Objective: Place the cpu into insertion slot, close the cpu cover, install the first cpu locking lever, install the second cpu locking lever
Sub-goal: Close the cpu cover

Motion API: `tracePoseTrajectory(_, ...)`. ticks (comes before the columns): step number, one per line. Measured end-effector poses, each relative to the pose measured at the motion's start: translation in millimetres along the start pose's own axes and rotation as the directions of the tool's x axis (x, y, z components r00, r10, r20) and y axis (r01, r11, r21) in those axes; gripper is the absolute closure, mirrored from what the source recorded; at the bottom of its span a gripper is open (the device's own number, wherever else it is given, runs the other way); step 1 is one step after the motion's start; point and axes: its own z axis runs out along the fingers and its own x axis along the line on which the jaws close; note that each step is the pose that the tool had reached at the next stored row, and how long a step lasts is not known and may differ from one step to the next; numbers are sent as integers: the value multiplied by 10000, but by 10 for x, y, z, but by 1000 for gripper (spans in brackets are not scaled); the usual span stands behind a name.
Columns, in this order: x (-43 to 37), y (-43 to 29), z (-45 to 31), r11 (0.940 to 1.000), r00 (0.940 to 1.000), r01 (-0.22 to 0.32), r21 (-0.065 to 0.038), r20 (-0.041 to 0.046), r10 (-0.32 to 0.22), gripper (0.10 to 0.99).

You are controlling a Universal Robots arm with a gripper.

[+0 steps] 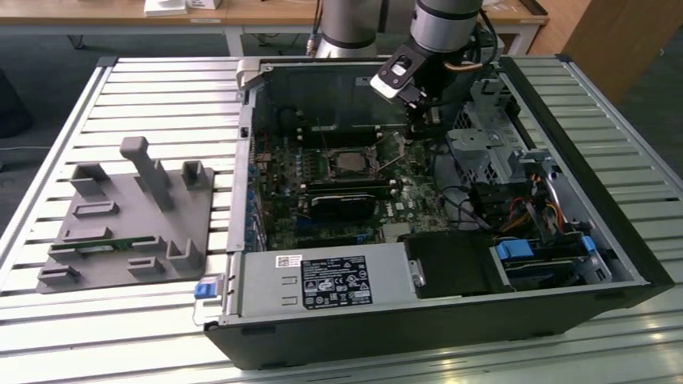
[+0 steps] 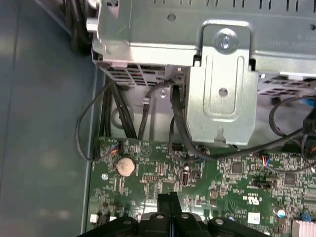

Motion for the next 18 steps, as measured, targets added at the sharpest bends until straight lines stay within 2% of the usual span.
tracePoseTrajectory(6,-1,42,38,10000,10000,0,1,14,0,976)
tracePoseTrajectory(12,-5,44,121,10000,10000,0,1,14,0,976)
tracePoseTrajectory(18,0,-54,124,10000,10000,0,1,13,0,976)
